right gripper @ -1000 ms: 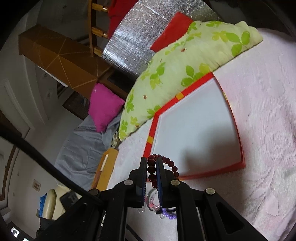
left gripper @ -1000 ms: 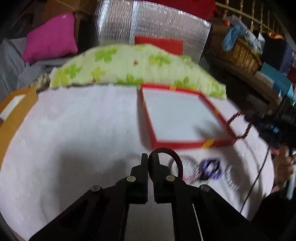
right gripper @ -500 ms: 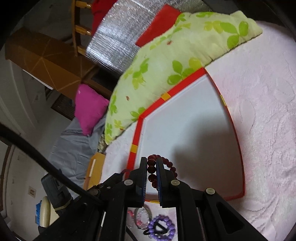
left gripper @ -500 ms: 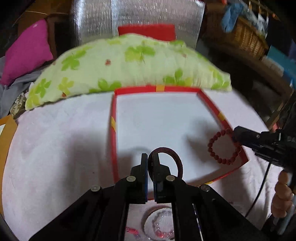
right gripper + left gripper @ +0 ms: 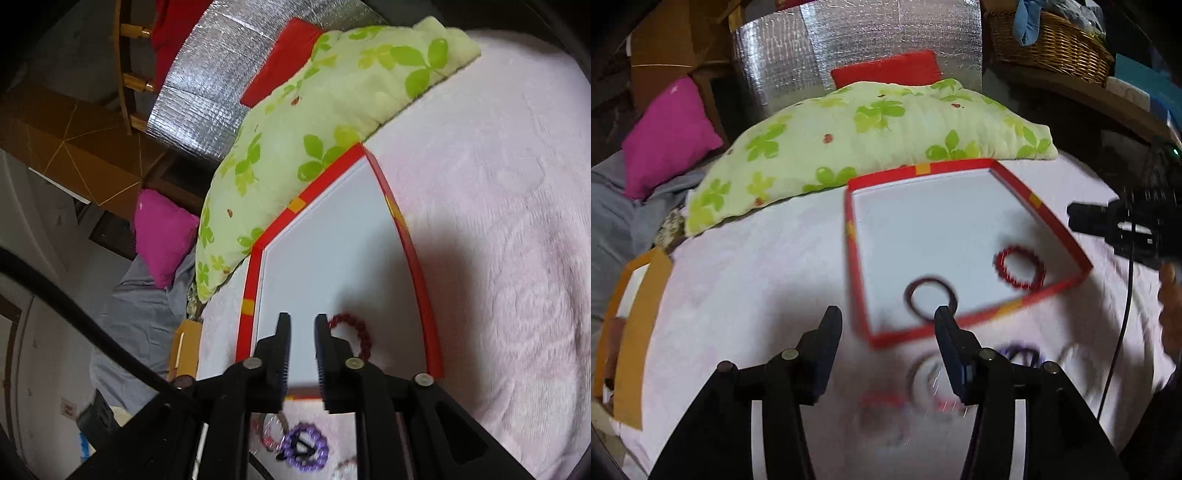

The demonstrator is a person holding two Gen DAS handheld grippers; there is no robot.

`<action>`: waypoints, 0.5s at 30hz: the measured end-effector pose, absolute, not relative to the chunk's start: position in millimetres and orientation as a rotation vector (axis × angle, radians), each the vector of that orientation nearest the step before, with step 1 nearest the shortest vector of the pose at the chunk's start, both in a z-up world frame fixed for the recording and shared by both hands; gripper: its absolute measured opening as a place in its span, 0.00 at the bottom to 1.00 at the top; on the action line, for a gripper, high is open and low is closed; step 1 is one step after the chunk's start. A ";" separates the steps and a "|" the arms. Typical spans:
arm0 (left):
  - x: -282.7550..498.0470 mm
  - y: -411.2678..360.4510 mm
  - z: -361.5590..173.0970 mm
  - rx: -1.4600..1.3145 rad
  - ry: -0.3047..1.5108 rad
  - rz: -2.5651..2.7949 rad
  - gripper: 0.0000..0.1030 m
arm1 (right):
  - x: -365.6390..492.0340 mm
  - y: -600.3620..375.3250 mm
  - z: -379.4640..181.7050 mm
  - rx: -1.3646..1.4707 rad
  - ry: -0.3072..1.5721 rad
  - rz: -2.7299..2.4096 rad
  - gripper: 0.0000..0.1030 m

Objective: Organize jewelry
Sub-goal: 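Open the left tool over the box while the right tool releases the red bracelet inside, then grasp the black hair tie with the right tool while the left tool grasps the pink-white bead bracelet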

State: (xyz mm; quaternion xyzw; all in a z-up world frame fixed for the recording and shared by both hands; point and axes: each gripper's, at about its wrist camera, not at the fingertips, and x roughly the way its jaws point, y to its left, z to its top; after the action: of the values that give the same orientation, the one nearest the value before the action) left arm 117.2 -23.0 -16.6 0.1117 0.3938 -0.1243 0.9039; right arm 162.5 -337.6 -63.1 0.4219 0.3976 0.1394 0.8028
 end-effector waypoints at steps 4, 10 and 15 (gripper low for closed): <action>88.5 2.1 -23.7 0.225 0.846 -0.220 0.55 | 145.9 -338.0 -58.4 0.898 0.845 0.309 0.45; 56.2 25.0 -38.0 0.193 0.895 -0.196 0.55 | 124.3 -333.5 -54.1 0.875 0.850 0.336 0.45; 46.7 30.8 -46.5 0.190 0.909 -0.201 0.58 | 115.9 -303.0 -54.4 0.758 0.915 0.390 0.45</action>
State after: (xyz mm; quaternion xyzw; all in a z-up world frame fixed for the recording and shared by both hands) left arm 46.7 30.8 -46.5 0.0912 0.4376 -0.0968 0.8893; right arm 115.9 -303.0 -54.4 0.3548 0.4282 0.1827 0.8108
